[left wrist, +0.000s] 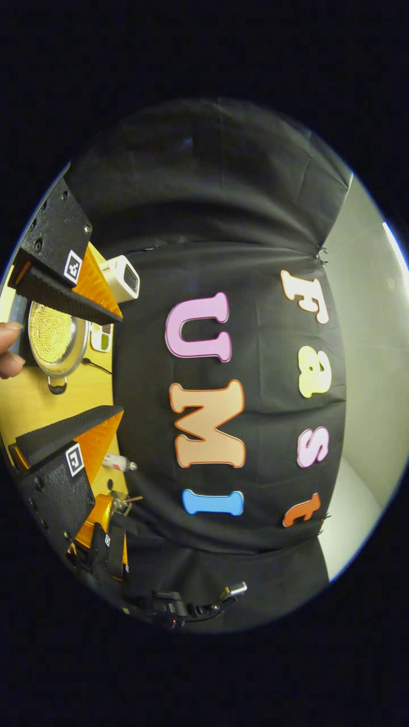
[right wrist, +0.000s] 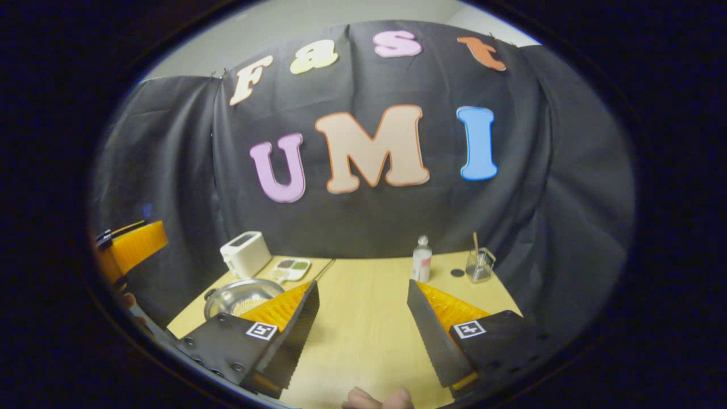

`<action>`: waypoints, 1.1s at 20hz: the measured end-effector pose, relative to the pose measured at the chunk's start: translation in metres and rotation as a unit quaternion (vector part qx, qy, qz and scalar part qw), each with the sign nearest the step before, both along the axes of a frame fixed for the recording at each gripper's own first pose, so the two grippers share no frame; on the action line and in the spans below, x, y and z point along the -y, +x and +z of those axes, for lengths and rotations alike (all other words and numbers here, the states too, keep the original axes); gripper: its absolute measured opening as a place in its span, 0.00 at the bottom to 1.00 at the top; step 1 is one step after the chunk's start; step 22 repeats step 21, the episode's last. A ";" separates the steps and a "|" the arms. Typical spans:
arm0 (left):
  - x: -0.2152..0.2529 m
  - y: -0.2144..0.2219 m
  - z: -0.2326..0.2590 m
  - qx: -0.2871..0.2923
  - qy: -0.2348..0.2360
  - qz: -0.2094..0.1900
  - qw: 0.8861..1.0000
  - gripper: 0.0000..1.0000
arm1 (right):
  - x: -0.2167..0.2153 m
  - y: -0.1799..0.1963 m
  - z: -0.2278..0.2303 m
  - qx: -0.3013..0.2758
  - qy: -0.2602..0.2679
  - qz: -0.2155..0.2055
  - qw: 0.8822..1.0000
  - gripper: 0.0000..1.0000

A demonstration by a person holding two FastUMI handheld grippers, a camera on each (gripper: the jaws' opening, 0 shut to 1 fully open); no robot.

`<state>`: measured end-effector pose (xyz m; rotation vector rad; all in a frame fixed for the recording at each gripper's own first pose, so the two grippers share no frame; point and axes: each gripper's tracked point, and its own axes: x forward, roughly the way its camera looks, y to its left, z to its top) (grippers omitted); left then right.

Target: First push the handle of the pot to place it horizontally, then grasp the pot with both hands and set it on the induction cooktop.

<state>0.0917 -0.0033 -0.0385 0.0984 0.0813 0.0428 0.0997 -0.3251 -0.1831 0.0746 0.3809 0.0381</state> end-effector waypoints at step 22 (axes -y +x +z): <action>-0.039 -0.089 0.042 0.049 -0.056 -0.007 0.997 0.88 | -0.078 -0.082 0.113 0.123 -0.035 -0.021 0.992 0.94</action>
